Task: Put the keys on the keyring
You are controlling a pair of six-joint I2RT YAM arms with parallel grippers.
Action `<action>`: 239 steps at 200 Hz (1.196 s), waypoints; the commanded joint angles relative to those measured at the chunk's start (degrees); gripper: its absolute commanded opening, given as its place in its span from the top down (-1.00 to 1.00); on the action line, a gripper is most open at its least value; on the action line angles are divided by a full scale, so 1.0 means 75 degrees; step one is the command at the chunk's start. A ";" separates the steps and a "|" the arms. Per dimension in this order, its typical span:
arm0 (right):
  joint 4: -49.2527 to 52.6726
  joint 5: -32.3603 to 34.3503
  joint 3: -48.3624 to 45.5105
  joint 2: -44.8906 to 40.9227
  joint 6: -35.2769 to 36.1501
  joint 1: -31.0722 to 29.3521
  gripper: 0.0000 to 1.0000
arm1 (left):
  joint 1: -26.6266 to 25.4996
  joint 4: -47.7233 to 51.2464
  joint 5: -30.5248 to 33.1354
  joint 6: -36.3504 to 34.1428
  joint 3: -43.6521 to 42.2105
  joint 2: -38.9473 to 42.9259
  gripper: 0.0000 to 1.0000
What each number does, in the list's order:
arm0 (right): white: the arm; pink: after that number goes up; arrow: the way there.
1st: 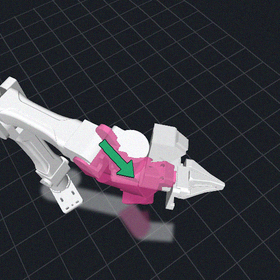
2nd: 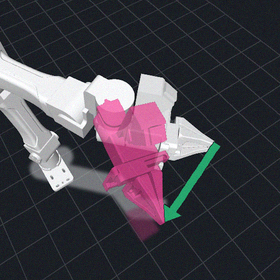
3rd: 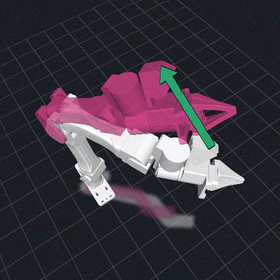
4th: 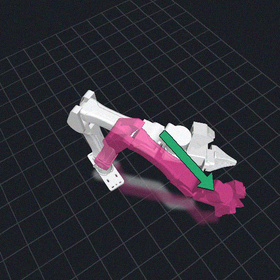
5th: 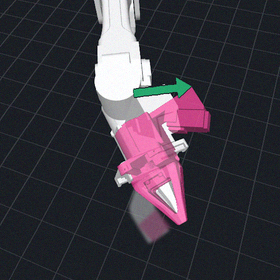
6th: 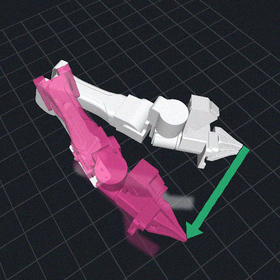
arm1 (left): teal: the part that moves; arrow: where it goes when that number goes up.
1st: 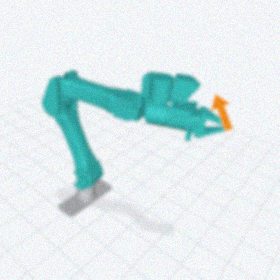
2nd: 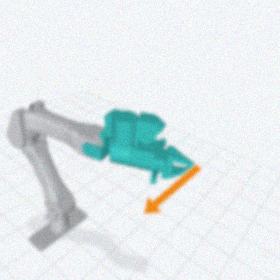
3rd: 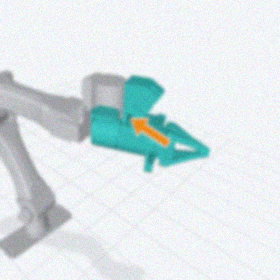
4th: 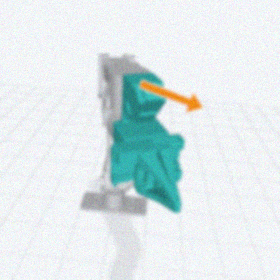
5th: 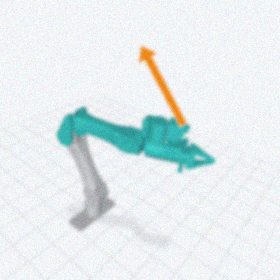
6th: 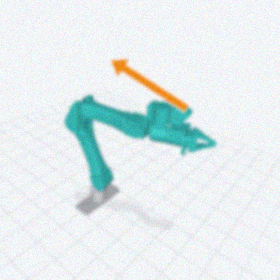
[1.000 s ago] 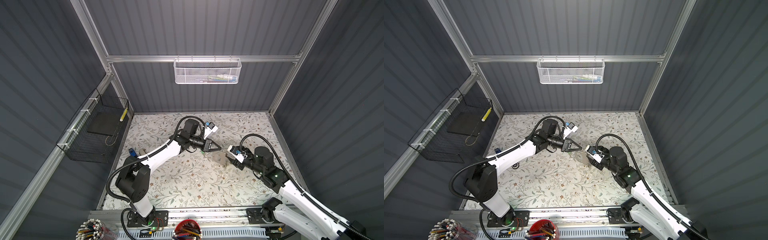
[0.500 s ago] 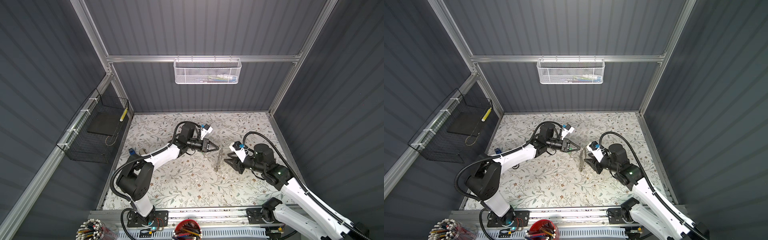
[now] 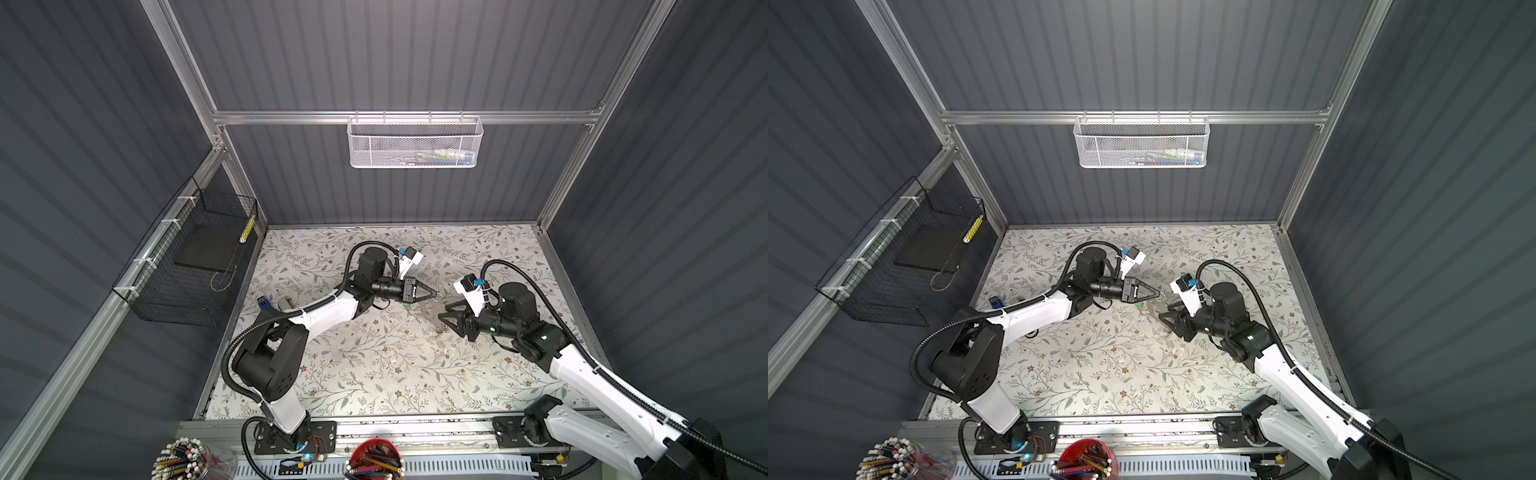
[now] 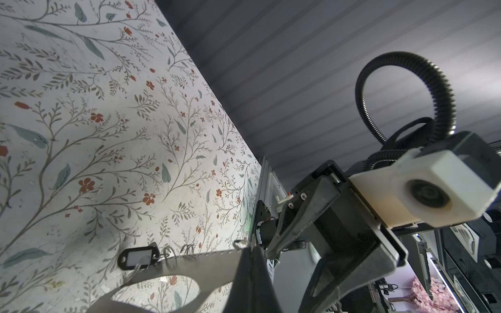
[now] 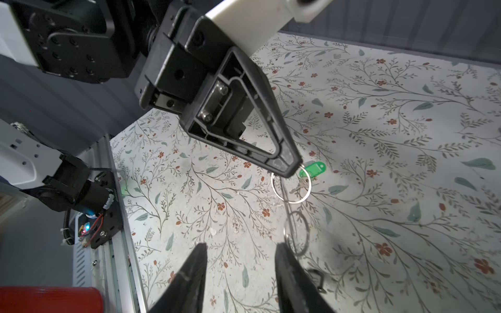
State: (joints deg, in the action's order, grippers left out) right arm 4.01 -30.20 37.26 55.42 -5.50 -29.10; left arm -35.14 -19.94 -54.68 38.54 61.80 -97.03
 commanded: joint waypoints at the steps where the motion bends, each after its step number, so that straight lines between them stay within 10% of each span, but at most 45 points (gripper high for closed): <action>1: -0.0568 -0.0474 -0.0186 0.0168 -0.0715 -0.0093 0.14 | 0.0032 -0.0856 0.0122 0.0153 -0.0171 0.0449 1.00; 66: -0.0386 0.0127 -0.0312 -0.1037 0.0487 -0.0040 0.16 | 0.0021 -0.1169 0.0077 -0.1563 -0.0693 0.1370 1.00; 143: -0.0624 -0.1493 0.0176 -0.1237 0.0909 0.0882 0.48 | -0.0023 0.0351 -0.0458 -0.4927 -0.0398 0.1978 1.00; 239: -0.1453 -0.2961 0.0554 -0.0220 0.0417 0.0927 0.54 | -0.0301 -0.0147 -0.0660 -0.5673 -0.0495 0.2127 1.00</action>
State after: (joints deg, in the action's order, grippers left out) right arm -4.03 -48.95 40.12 53.43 -1.32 -22.28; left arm -36.86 -18.20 -57.95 -1.87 57.10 -82.50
